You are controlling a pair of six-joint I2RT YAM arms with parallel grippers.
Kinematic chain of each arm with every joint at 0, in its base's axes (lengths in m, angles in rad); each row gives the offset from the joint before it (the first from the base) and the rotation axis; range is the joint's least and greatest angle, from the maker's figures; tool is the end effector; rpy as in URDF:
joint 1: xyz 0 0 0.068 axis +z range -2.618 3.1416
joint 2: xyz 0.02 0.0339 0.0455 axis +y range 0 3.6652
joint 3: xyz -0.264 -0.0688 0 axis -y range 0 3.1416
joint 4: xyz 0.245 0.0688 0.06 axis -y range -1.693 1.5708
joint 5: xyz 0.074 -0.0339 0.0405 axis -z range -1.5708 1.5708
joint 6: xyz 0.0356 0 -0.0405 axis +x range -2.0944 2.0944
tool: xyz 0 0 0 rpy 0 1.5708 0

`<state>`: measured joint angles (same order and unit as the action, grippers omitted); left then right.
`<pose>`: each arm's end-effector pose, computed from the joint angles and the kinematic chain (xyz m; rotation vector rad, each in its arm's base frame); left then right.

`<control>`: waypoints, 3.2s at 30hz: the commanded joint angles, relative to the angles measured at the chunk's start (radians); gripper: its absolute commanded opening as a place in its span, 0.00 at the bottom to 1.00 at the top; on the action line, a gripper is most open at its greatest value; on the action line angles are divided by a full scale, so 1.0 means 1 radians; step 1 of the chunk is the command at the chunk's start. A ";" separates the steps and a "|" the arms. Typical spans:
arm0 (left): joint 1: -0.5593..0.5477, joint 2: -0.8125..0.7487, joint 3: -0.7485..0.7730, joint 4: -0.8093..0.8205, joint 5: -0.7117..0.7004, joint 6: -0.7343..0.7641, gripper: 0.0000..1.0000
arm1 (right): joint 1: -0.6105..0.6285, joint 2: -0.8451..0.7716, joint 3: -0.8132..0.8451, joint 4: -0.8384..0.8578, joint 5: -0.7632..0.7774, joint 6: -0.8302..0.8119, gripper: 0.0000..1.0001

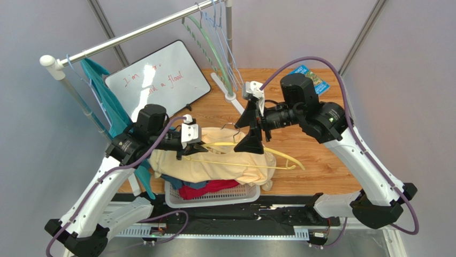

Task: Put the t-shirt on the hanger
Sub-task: Place the T-shirt at the clothesline.

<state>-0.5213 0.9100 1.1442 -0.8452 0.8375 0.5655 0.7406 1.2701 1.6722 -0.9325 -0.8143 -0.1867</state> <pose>0.1277 -0.1039 0.3810 1.4466 1.4888 -0.8766 0.1513 0.1734 0.4670 -1.3823 1.6218 1.1822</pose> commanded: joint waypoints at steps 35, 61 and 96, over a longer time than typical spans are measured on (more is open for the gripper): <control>0.293 0.041 0.089 -0.180 0.061 0.369 0.58 | -0.029 -0.184 0.037 -0.183 0.248 -0.174 0.00; 0.116 0.089 -0.086 0.028 -0.225 0.448 0.47 | -0.147 -0.080 -0.006 -0.048 0.119 -0.031 0.00; 0.116 0.040 0.064 -0.097 -0.110 0.458 0.00 | -0.231 -0.069 -0.098 0.089 -0.029 -0.043 0.00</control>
<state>-0.4034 0.9722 1.1599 -0.9424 0.6750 1.0218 0.5137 1.2015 1.5711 -0.9607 -0.7906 -0.2333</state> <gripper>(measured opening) 0.003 0.006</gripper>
